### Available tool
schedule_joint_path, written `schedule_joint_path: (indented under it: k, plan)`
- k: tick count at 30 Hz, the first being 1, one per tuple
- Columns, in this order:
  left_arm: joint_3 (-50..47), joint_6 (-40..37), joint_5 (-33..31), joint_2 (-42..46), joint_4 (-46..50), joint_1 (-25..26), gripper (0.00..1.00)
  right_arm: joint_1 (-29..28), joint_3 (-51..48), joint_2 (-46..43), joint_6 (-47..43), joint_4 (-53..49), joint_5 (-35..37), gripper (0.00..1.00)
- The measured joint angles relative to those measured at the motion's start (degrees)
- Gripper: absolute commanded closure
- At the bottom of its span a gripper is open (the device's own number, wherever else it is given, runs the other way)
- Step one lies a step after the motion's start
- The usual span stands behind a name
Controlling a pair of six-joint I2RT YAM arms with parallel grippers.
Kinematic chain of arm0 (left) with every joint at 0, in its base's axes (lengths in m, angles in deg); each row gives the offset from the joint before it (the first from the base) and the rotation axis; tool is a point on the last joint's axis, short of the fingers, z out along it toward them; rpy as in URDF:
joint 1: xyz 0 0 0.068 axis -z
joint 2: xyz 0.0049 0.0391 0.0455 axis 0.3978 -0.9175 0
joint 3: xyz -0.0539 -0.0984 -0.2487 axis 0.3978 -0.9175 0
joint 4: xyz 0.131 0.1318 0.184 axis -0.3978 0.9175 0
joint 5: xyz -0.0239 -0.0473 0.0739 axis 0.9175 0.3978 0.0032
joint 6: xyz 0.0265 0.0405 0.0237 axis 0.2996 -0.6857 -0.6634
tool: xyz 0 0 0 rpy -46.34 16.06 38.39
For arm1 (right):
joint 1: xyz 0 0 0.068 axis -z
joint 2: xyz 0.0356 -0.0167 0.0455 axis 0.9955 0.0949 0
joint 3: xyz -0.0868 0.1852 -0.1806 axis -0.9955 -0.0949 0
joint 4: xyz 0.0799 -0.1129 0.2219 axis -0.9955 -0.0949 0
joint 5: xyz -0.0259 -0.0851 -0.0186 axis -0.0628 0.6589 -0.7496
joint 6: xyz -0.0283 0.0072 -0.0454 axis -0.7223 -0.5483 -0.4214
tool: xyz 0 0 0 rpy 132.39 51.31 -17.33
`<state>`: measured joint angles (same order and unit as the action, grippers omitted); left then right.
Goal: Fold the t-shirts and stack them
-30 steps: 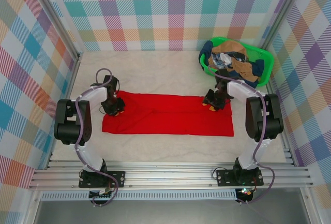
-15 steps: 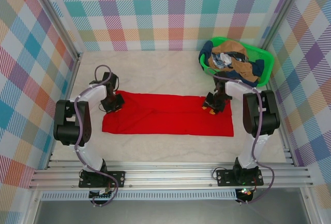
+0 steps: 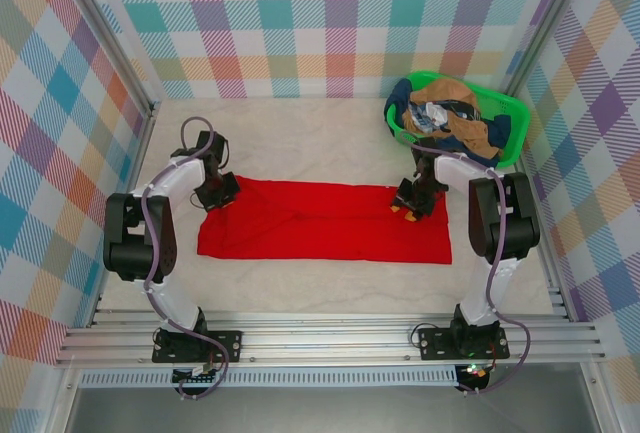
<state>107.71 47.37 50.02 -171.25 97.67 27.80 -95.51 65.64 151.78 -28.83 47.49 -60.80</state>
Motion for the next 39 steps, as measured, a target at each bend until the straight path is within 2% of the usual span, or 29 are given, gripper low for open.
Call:
schedule_joint_path:
  k: [8, 12, 14, 15, 19, 24, 30, 34, 39]
  plan:
    - [1.27, -0.37, -0.61, -1.05, 0.0, 0.0, 0.94, 0.0, 0.2, 0.13, -0.11, -0.24, 0.0, 0.62]
    - [1.27, -0.55, -2.21, -1.77, 0.72, 0.0, 0.61, 0.0, 0.35, 0.24, -0.11, -0.35, 0.0, 0.62]
    - [1.27, -0.28, -3.91, -1.77, 1.95, 0.17, 0.52, 0.0, 0.37, 0.24, -0.11, -0.35, 0.0, 0.62]
    - [1.36, -0.22, -4.96, -1.62, 2.49, 0.46, 0.52, 0.0, 0.39, 0.24, -0.11, -0.39, 0.0, 0.62]
    - [1.88, 0.68, -7.52, 1.05, 3.82, 2.21, 0.53, 0.0, 0.39, 0.11, -0.15, -0.37, 0.0, 0.6]
    - [4.68, 2.43, -4.26, 3.39, 2.19, 7.13, 0.55, -0.2, 0.39, -1.11, -0.63, -0.33, 0.46, 0.59]
    - [7.45, 3.04, 2.43, -3.69, -2.16, 11.52, 0.59, -0.96, 0.59, -3.06, -1.01, -0.33, 0.66, 0.59]
    - [8.52, 2.34, 4.33, -8.9, -3.32, 13.2, 0.65, -1.16, 0.61, -4.44, -1.01, -0.39, 0.63, 0.59]
    - [8.7, 1.31, 4.72, -10.69, -3.04, 13.57, 0.68, -1.2, 0.61, -6.23, -0.98, -0.5, 0.63, 0.59]
